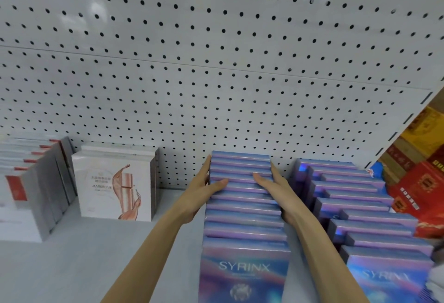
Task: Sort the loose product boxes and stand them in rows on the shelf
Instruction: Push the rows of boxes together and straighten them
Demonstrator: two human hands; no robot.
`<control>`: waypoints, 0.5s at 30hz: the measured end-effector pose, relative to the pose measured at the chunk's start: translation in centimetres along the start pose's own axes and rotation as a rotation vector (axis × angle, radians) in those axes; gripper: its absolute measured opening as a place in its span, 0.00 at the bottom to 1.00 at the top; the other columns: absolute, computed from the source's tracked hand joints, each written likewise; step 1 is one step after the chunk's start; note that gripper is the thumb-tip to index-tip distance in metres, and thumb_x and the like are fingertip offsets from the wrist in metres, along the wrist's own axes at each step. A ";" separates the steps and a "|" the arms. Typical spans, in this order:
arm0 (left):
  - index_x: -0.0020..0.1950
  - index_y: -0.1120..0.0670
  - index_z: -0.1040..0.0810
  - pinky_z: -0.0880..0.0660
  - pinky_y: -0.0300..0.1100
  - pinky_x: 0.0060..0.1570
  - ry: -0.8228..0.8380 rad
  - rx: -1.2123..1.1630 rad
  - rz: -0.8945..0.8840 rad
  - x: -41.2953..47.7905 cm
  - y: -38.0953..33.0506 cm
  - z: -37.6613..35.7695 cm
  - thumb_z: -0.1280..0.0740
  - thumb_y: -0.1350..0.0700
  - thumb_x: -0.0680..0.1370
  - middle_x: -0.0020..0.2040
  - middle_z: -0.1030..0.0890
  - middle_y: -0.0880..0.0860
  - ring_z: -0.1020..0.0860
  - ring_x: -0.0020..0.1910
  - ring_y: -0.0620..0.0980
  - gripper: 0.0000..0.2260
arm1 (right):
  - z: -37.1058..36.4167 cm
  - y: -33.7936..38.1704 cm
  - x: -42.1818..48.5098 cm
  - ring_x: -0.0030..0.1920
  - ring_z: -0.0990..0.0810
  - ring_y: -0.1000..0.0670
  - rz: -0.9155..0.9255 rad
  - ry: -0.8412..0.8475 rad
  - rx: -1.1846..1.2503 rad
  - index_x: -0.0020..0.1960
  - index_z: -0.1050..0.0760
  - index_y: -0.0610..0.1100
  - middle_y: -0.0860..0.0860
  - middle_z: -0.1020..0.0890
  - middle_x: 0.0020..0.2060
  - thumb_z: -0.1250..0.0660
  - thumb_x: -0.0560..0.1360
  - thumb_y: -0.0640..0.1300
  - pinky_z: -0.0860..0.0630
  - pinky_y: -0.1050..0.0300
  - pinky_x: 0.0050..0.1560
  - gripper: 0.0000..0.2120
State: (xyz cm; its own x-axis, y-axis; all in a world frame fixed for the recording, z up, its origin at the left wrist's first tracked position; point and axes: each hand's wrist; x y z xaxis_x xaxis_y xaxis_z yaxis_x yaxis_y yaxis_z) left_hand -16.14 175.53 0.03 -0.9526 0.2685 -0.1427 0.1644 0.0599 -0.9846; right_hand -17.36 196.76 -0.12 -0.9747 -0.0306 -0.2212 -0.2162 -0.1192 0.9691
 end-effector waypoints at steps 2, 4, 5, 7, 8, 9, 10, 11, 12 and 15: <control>0.69 0.35 0.39 0.24 0.41 0.59 0.001 -0.004 -0.001 0.0 0.0 0.2 0.33 0.56 0.77 0.65 0.25 0.43 0.23 0.61 0.44 0.27 | -0.3 0.2 0.0 0.50 0.22 0.63 -0.009 0.015 0.011 0.67 0.38 0.62 0.62 0.22 0.54 0.33 0.77 0.49 0.24 0.69 0.43 0.23; 0.68 0.34 0.38 0.26 0.44 0.62 -0.004 -0.012 -0.002 0.0 0.1 0.6 0.33 0.56 0.77 0.66 0.25 0.45 0.23 0.62 0.46 0.26 | -0.9 0.3 0.1 0.54 0.23 0.61 -0.008 0.032 -0.022 0.71 0.38 0.61 0.60 0.23 0.60 0.33 0.76 0.53 0.24 0.66 0.50 0.26; 0.68 0.34 0.38 0.26 0.45 0.62 -0.010 -0.021 0.003 0.0 0.1 1.0 0.33 0.56 0.77 0.66 0.25 0.45 0.23 0.62 0.46 0.26 | -1.2 0.2 0.2 0.58 0.23 0.59 -0.005 0.037 -0.049 0.73 0.39 0.59 0.59 0.25 0.65 0.32 0.75 0.56 0.24 0.62 0.56 0.29; 0.66 0.33 0.37 0.25 0.45 0.61 -0.028 -0.036 0.007 -0.1 0.3 1.8 0.32 0.57 0.77 0.65 0.24 0.45 0.23 0.61 0.47 0.26 | -1.9 0.4 0.3 0.66 0.26 0.54 -0.010 0.044 -0.085 0.76 0.43 0.58 0.58 0.29 0.70 0.32 0.74 0.59 0.29 0.51 0.68 0.35; 0.65 0.33 0.37 0.25 0.45 0.61 -0.034 -0.041 0.009 -0.2 0.3 2.2 0.32 0.57 0.76 0.65 0.24 0.45 0.23 0.61 0.47 0.26 | -2.2 0.4 0.4 0.67 0.27 0.52 -0.011 0.045 -0.092 0.77 0.45 0.58 0.57 0.30 0.71 0.32 0.74 0.59 0.32 0.49 0.70 0.36; 0.65 0.32 0.37 0.25 0.46 0.62 -0.039 -0.048 0.013 -0.2 0.3 2.5 0.32 0.57 0.76 0.65 0.24 0.45 0.23 0.62 0.47 0.26 | -2.6 0.4 0.5 0.68 0.28 0.51 -0.010 0.046 -0.092 0.77 0.45 0.57 0.57 0.31 0.71 0.33 0.75 0.58 0.33 0.49 0.71 0.36; 0.65 0.32 0.37 0.25 0.47 0.62 -0.043 -0.050 0.016 -0.3 0.2 2.9 0.32 0.57 0.76 0.65 0.24 0.45 0.23 0.62 0.48 0.26 | -3.0 0.4 0.6 0.69 0.29 0.51 -0.015 0.043 -0.094 0.77 0.46 0.57 0.57 0.31 0.72 0.33 0.75 0.58 0.34 0.49 0.72 0.36; 0.65 0.32 0.37 0.25 0.47 0.61 -0.047 -0.056 0.021 -0.4 0.2 3.1 0.32 0.58 0.76 0.65 0.24 0.46 0.23 0.61 0.49 0.26 | -3.4 0.4 0.7 0.70 0.31 0.51 -0.014 0.045 -0.098 0.78 0.47 0.57 0.57 0.33 0.72 0.33 0.75 0.58 0.35 0.49 0.72 0.36; 0.65 0.33 0.37 0.24 0.46 0.60 -0.049 -0.058 0.025 -0.5 0.2 3.4 0.33 0.58 0.77 0.64 0.24 0.46 0.22 0.61 0.49 0.26 | -3.7 0.4 0.7 0.71 0.32 0.51 -0.016 0.048 -0.102 0.78 0.48 0.57 0.57 0.33 0.72 0.33 0.75 0.57 0.36 0.49 0.73 0.37; 0.70 0.35 0.40 0.22 0.43 0.56 -0.051 -0.070 0.037 -0.6 0.0 3.9 0.34 0.59 0.78 0.63 0.24 0.45 0.22 0.60 0.49 0.28 | -4.5 0.5 0.7 0.69 0.31 0.52 0.004 0.018 -0.090 0.78 0.48 0.56 0.57 0.32 0.71 0.34 0.77 0.54 0.35 0.55 0.70 0.35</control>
State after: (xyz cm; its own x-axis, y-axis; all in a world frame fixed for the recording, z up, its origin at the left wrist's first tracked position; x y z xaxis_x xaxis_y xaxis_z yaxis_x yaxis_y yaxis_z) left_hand -16.60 171.65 -0.32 -0.9570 0.2226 -0.1861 0.2160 0.1188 -0.9691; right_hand -17.93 192.27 -0.33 -0.9742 -0.0489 -0.2205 -0.2060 -0.2076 0.9563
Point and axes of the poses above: each hand's wrist, its own x-axis towards the middle knuckle, its own z-axis out of the back of the hand, y = z × x
